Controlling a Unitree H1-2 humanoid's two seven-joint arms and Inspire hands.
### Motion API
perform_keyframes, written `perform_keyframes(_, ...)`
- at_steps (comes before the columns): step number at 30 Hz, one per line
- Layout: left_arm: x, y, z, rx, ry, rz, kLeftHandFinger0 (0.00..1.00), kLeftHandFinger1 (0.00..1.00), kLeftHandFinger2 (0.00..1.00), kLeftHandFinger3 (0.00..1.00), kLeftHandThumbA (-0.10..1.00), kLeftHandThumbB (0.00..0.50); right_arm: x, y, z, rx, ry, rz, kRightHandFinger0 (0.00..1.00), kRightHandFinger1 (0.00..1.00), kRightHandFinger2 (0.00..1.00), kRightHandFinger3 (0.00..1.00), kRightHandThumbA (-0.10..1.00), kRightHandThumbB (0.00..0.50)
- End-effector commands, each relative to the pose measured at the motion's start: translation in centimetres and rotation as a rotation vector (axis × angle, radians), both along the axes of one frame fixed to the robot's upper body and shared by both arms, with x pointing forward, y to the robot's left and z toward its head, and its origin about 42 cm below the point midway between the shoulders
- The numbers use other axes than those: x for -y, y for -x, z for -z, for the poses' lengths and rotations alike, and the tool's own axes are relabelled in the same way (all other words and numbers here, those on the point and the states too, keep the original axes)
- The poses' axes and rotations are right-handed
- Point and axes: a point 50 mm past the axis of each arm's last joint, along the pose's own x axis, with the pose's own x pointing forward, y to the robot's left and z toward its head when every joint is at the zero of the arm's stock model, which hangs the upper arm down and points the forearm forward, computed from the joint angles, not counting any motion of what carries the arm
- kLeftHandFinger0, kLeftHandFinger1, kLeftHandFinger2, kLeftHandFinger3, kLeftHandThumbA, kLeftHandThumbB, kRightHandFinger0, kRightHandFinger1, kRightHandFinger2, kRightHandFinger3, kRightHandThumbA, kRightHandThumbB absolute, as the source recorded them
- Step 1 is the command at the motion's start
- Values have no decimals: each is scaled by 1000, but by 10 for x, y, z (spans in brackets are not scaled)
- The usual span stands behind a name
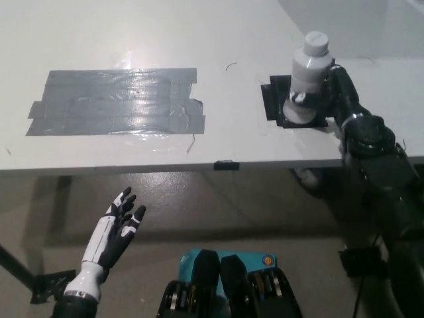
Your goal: A white bottle is kept in the middle of the desk infront of the robot and the robot picks it up with its right hand and passes it to a person
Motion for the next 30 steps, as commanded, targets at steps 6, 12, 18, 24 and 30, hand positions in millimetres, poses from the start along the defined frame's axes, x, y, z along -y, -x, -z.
perform_keyframes(6,-2,-12,-26,91,2,6,1000,1000,1000,1000,868,0,-6,-15,-35,61,85,113,0,374,759,624,-100,221)
perform_keyframes(12,-4,-10,-22,89,10,9,1000,1000,1000,1000,881,0,-9,-10,-22,72,113,84,116,590,852,785,-100,183)
perform_keyframes(18,-4,-10,-23,82,14,7,1000,1000,1000,1000,861,0,-19,-12,-38,133,119,47,150,586,846,818,-100,166)
perform_keyframes(24,-2,-10,-22,79,8,11,1000,1000,1000,1000,865,0,-72,-10,-78,241,257,-65,111,599,904,906,-100,156)
perform_keyframes(30,-1,-11,-22,68,6,13,1000,1000,1000,1000,874,1,-118,-7,-92,257,313,-154,54,511,844,853,-100,174)
